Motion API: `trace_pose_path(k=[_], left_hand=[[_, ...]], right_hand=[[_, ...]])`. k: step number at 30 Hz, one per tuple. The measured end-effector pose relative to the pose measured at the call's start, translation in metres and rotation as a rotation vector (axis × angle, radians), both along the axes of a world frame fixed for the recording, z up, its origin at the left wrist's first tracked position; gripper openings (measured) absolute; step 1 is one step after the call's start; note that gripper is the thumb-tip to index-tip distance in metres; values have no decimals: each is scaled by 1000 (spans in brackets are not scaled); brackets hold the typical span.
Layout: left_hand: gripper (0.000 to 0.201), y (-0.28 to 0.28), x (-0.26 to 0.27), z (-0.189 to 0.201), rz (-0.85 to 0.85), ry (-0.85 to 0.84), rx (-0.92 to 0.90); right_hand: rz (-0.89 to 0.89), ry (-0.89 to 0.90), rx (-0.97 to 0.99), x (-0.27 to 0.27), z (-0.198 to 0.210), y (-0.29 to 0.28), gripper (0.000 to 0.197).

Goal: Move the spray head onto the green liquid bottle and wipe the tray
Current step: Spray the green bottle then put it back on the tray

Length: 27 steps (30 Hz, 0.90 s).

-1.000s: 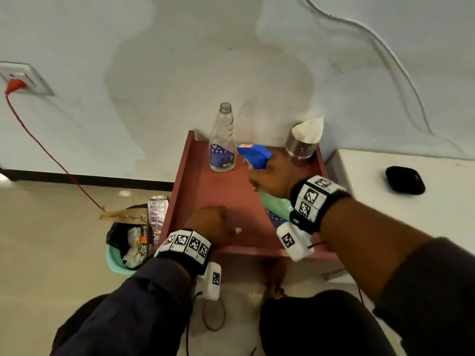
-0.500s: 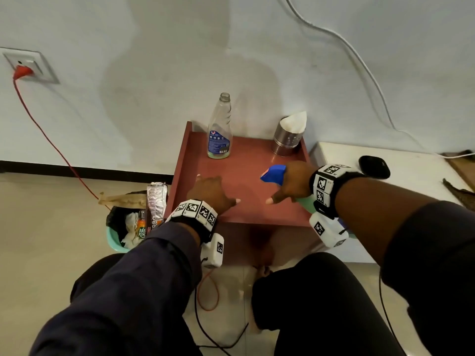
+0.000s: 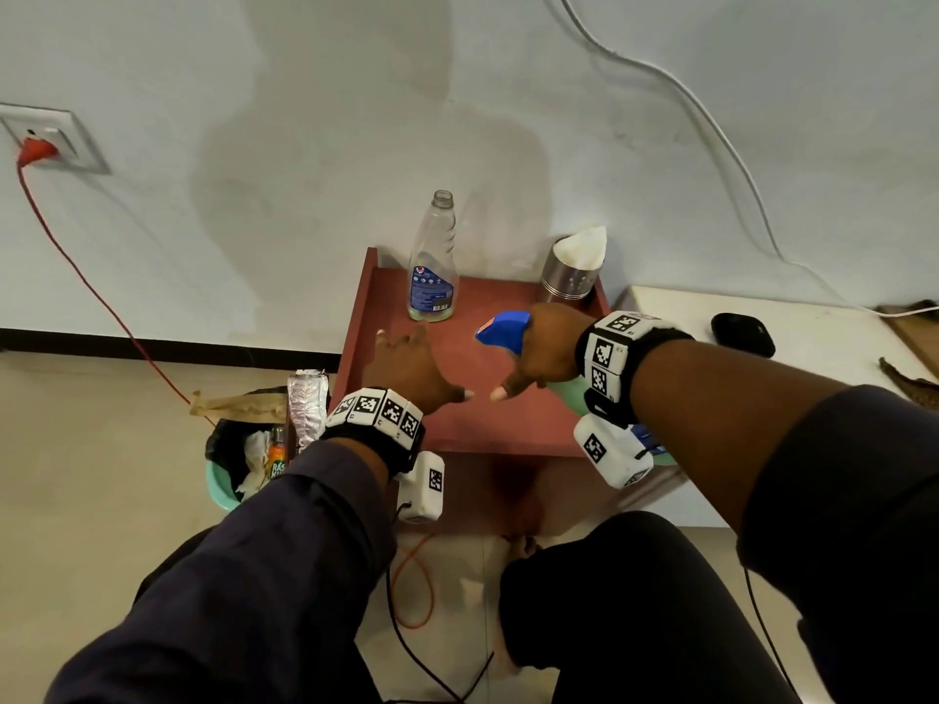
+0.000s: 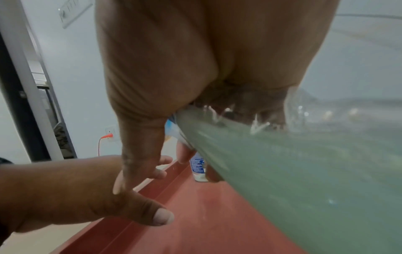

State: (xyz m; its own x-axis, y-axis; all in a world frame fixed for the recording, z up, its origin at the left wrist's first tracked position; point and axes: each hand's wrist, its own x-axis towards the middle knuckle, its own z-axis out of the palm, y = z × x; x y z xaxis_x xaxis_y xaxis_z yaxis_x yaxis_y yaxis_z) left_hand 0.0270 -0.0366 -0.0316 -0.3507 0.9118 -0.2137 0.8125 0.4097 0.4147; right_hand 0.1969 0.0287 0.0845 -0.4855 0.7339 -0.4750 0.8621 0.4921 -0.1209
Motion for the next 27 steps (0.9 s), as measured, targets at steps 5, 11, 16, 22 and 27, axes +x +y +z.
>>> trace_pose_path(k=[5,11,16,22,27], left_hand=[[140,9,-9,3,16,-51,28],[118,14,4,18,-107,-45,37],[110,25,20,24,-161,-69,34],[102,29,39,21,-216,-48,-93],[97,19,48,19,-235,-38,-119]], right_hand=[[-83,-23,101,-2,-3,25,58],[-101,-76,193,16,-1,74,71],[-215,-131,240,53,6,92,52],[-357,-156,196,103,3,92,58],[-320,-187,101,126,-5,61,91]])
